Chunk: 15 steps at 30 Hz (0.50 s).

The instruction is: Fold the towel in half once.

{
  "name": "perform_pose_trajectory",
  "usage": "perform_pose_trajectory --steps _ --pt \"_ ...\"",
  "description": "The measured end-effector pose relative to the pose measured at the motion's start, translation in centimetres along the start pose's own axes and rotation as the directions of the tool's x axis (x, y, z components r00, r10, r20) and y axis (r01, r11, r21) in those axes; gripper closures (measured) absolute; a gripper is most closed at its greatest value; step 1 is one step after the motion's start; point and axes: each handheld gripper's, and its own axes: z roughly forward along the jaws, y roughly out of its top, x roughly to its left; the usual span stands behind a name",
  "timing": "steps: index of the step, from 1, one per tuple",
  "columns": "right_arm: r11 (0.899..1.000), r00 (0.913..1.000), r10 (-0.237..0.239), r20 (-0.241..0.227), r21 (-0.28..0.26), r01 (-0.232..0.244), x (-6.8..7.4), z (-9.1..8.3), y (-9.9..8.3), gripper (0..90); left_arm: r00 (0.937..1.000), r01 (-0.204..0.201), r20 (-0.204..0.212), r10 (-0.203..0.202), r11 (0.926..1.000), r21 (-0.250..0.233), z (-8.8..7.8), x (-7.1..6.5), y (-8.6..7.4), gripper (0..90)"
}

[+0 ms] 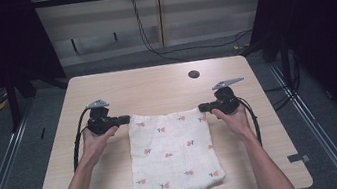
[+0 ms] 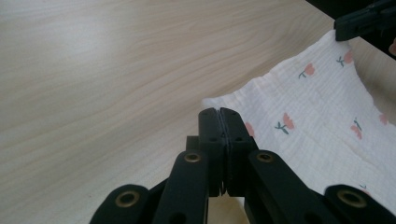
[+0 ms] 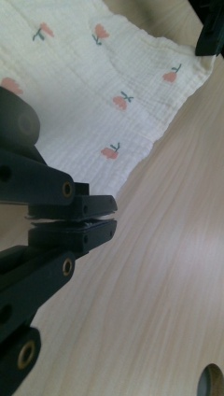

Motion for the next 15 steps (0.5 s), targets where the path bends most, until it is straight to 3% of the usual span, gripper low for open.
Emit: perform_pose_trajectory --steps 6,13,15 --pt "0.999 0.9998 -0.013 -0.015 -0.041 0.012 0.4 -1.1 0.9 86.6 0.9995 -0.031 -0.01 0.031 0.9993 -0.022 -1.1 -0.5 0.8 88.7" --pt "0.999 0.9989 -0.032 -0.034 -0.024 0.031 1.6 -1.8 0.8 86.7 0.9987 -0.05 0.004 0.05 0.9978 -0.044 -2.3 -1.6 0.1 88.7" --pt "0.999 0.9985 -0.036 -0.042 -0.029 0.035 1.8 -2.1 0.8 86.7 0.9976 -0.069 -0.01 0.069 0.9966 -0.045 -2.6 -2.0 0.0 88.7"
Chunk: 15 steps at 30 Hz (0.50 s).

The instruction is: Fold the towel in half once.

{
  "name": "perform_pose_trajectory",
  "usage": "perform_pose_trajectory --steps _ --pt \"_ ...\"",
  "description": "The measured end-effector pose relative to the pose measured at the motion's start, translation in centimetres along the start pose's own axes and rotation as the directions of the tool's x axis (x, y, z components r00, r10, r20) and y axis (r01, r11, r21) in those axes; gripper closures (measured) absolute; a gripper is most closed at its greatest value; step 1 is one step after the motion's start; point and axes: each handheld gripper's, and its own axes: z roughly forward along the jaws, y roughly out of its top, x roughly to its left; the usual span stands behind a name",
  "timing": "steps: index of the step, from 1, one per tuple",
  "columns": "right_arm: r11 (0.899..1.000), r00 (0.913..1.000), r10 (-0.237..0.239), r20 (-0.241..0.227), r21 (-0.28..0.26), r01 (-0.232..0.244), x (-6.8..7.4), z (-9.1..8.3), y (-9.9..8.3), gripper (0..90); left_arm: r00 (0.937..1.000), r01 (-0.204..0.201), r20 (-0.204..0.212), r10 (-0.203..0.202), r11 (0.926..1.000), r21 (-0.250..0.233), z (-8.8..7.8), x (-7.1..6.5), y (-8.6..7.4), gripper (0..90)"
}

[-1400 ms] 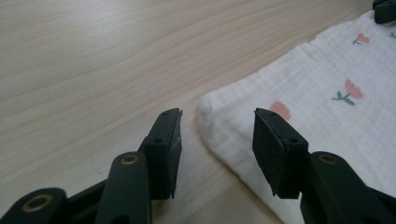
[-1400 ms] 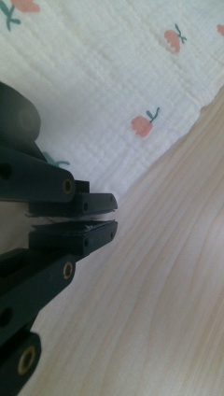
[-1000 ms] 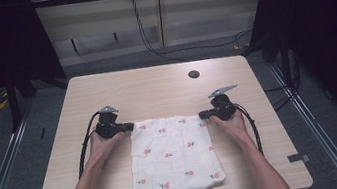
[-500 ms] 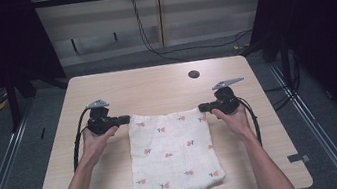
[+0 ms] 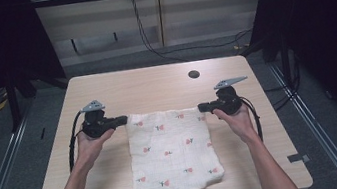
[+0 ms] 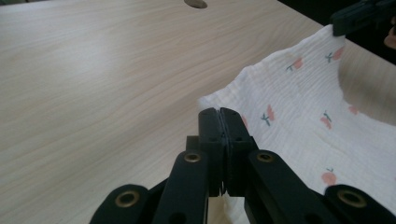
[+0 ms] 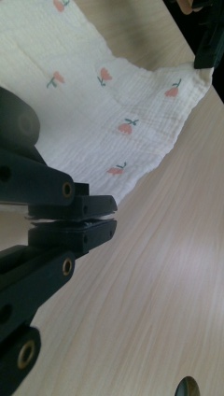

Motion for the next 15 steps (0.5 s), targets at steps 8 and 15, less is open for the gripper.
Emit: perform_pose_trajectory --steps 8,15 --pt "0.999 0.9993 -0.025 -0.028 -0.047 0.023 0.9 -1.9 0.4 86.7 0.998 -0.031 0.053 0.035 0.9974 -0.066 -1.7 -2.0 0.6 88.7" --pt "0.996 0.9983 -0.047 -0.034 -0.073 0.044 2.0 -3.5 0.3 86.7 0.9953 -0.082 0.046 0.086 0.9941 -0.07 -3.0 -3.3 0.7 88.7"
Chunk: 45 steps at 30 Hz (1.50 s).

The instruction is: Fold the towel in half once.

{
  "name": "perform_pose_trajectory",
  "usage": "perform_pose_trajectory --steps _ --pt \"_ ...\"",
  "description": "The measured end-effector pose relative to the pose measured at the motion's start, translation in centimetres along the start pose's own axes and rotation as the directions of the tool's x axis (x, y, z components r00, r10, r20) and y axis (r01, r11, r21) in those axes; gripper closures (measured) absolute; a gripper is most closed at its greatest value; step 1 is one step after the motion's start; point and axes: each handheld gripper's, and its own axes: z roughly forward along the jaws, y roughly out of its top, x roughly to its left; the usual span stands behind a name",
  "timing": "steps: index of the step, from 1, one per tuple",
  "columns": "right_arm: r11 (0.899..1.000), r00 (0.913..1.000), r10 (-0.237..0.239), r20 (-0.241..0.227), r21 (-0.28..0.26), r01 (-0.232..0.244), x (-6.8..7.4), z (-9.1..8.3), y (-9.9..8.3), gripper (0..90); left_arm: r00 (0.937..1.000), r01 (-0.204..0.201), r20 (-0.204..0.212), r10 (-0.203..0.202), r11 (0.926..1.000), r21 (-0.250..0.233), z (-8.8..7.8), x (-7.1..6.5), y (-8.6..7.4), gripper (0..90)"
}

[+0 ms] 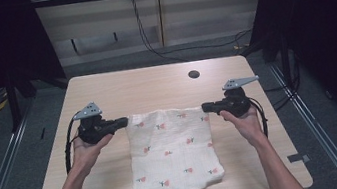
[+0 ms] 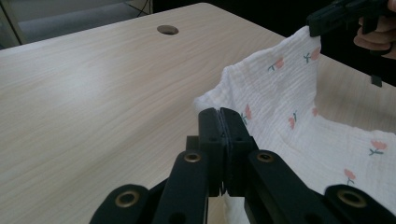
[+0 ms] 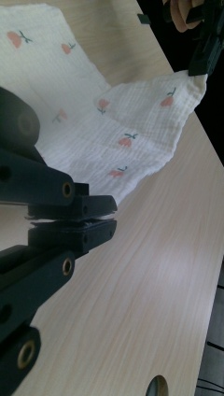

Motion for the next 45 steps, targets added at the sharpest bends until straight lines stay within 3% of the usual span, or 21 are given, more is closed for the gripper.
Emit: perform_pose_trajectory --steps 5,6,10,20,23,27,32,35,39,45 --pt "1.0 0.9999 -0.013 -0.01 -0.023 0.012 0.7 -1.2 -0.4 86.7 0.9994 -0.029 -0.018 0.029 0.9996 0.001 -0.4 -0.7 -0.6 88.7" --pt "1.0 0.9999 -0.007 -0.012 -0.029 0.007 0.8 -1.4 -0.5 86.7 1.0 -0.009 0.0 0.009 0.9999 -0.014 -0.5 -0.8 -0.9 88.7" --pt "1.0 0.9997 -0.017 -0.02 -0.01 0.016 1.4 -1.8 -0.9 86.7 0.9999 0.002 0.016 -0.002 0.9997 -0.024 -0.7 -1.0 -1.5 88.7" --pt "1.0 0.9992 -0.028 -0.029 0.005 0.028 2.2 -2.8 -1.4 86.7 0.9994 -0.021 0.028 0.022 0.9997 -0.009 -1.7 -2.0 -1.6 88.7" --pt "1.0 0.9984 -0.004 -0.057 -0.007 0.004 2.3 -3.2 -2.0 86.7 0.9989 -0.026 0.038 0.026 0.9996 -0.007 -2.0 -2.4 -1.8 88.7" --pt "1.0 0.9976 0.014 -0.068 0.0 -0.014 2.5 -3.4 -3.0 86.7 0.9992 -0.027 0.031 0.026 0.9991 0.033 -1.8 -2.5 -2.8 88.7" --pt "1.0 0.9972 0.004 -0.075 -0.001 -0.004 3.2 -4.1 -3.5 86.8 0.9987 -0.023 0.047 0.022 0.9994 0.026 -2.2 -3.0 -3.3 88.7" --pt "1.0 0.9966 -0.01 -0.082 0.015 0.011 3.9 -4.5 -3.6 86.8 0.9982 -0.04 0.046 0.039 0.9987 0.032 -2.7 -3.6 -3.4 88.7" --pt "0.999 0.9965 -0.024 -0.08 0.043 0.027 4.6 -4.8 -3.9 86.7 0.9979 -0.026 0.06 0.025 0.9996 0.01 -3.7 -3.8 -3.4 88.7" --pt "0.998 0.9957 -0.027 -0.088 0.056 0.032 5.4 -5.2 -5.1 86.7 0.9966 -0.029 0.078 0.026 0.9989 0.038 -3.9 -4.6 -4.5 88.7"
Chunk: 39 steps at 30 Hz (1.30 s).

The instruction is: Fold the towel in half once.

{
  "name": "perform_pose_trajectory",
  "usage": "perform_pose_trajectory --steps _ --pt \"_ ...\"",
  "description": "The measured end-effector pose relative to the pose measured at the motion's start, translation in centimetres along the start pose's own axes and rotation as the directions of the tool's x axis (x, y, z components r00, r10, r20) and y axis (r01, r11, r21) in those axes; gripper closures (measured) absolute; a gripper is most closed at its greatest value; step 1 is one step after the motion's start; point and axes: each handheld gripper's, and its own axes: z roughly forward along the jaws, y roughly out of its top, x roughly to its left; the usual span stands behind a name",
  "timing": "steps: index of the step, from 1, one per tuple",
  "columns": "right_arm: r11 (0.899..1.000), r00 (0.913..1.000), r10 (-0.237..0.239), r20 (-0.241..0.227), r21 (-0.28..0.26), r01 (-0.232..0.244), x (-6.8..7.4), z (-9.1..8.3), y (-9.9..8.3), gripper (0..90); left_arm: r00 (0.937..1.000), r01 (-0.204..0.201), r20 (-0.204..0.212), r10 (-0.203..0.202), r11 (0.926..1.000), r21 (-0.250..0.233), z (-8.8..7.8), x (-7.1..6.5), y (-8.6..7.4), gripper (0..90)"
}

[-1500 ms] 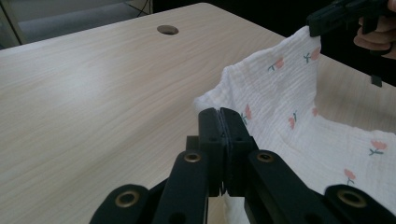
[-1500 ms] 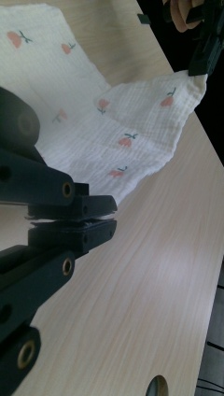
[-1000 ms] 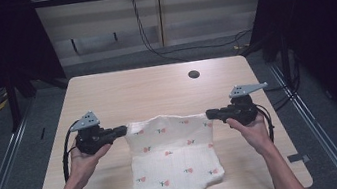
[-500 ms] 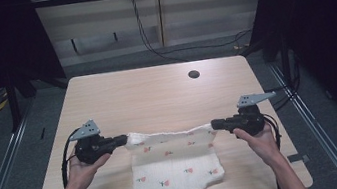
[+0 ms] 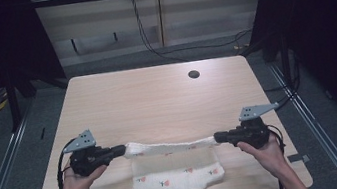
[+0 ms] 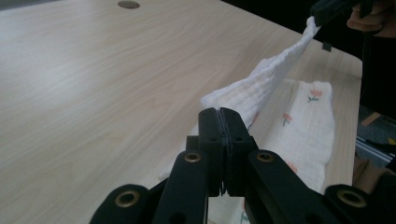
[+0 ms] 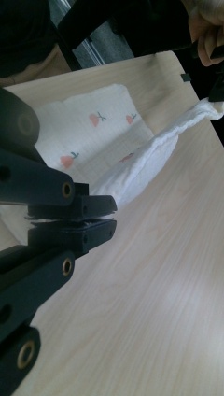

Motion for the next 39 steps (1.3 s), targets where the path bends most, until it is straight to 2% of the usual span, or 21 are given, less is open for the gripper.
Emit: perform_pose_trajectory --steps 2,3,5,7,11,12,16,17,19,23,27,29,31,32,33,36,37,39 --pt "1.0 1.0 0.002 -0.002 0.012 -0.002 0.3 0.0 -0.5 86.8 1.0 0.002 0.007 -0.002 0.9999 0.014 0.0 -0.3 -0.3 88.7" --pt "1.0 1.0 0.002 -0.003 0.014 -0.002 0.4 0.0 -0.7 86.8 0.9999 -0.009 -0.01 0.009 0.9995 0.029 -0.1 -0.4 -0.4 88.7" --pt "0.999 0.9999 -0.011 0.004 0.031 0.011 0.6 -0.1 -0.8 86.7 1.0 0.002 -0.006 -0.002 0.9999 0.012 -0.6 -0.4 -0.4 88.7" --pt "1.0 0.9999 -0.016 0.001 0.016 0.016 0.9 -0.5 -0.7 86.7 1.0 0.005 -0.006 -0.005 0.9997 0.023 -0.5 -0.6 -0.7 88.7" --pt "0.999 0.9999 -0.015 0.003 0.042 0.015 1.1 -0.1 -1.6 86.7 0.9998 0.007 0.018 -0.008 0.9983 0.057 0.4 -1.1 -2.0 88.7" --pt "0.999 1.0 -0.003 0.0 0.046 0.003 1.1 0.0 -2.0 86.7 0.9996 0.01 0.026 -0.012 0.9979 0.064 0.6 -1.2 -2.1 88.7" --pt "0.999 1.0 0.007 -0.005 0.043 -0.007 1.4 0.0 -3.0 86.6 0.9993 0.005 0.038 -0.008 0.997 0.077 0.3 -1.6 -2.3 88.6" --pt "0.999 1.0 0.002 -0.003 0.04 -0.002 1.6 0.0 -3.3 86.6 0.9985 0.011 0.053 -0.015 0.997 0.077 0.2 -1.8 -2.5 88.6" --pt "0.999 1.0 -0.002 -0.006 0.05 0.002 2.1 0.1 -3.8 86.5 0.9986 0.008 0.051 -0.013 0.9952 0.098 0.3 -2.1 -3.1 88.6" --pt "0.997 0.9997 0.02 -0.014 0.076 -0.019 2.2 0.5 -5.1 86.3 0.9978 0.012 0.063 -0.022 0.9893 0.145 0.9 -2.2 -4.0 87.8" --pt "0.992 0.9993 0.02 -0.031 0.123 -0.016 2.5 1.1 -6.1 86.2 0.9968 0.024 0.071 -0.036 0.9865 0.162 1.3 -2.4 -4.6 88.1" --pt "0.99 0.9997 0.014 -0.021 0.143 -0.011 2.5 1.2 -6.5 86.1 0.9965 0.005 0.081 -0.02 0.9841 0.178 1.3 -2.6 -4.7 88.1" --pt "0.99 0.9995 0.022 -0.022 0.143 -0.018 2.4 1.1 -6.7 85.6 0.9955 0.008 0.091 -0.025 0.9846 0.175 1.4 -2.7 -4.8 87.9" --pt "0.989 0.9995 0.023 -0.02 0.144 -0.019 2.4 1.1 -6.8 85.3 0.9963 -0.019 0.086 0.003 0.9821 0.188 1.5 -2.7 -4.8 87.4" --pt "0.988 0.9995 0.024 -0.021 0.151 -0.021 2.4 1.0 -7.0 85.3 0.9963 -0.03 0.085 0.014 0.9798 0.198 1.7 -2.7 -4.9 87.2" --pt "0.985 0.9997 0.021 -0.012 0.17 -0.019 2.5 1.1 -7.4 84.2 0.9948 -0.029 0.101 0.007 0.9751 0.22 2.0 -2.8 -5.4 87.3" --pt "0.985 0.9997 0.016 -0.016 0.171 -0.013 2.5 1.0 -7.5 83.9 0.9944 -0.031 0.106 0.008 0.9745 0.222 1.9 -2.8 -5.4 86.6" --pt "0.986 0.9997 0.018 -0.016 0.169 -0.015 2.5 0.9 -7.5 82.6 0.9935 -0.015 0.114 -0.008 0.9801 0.198 1.5 -2.6 -5.3 85.1"
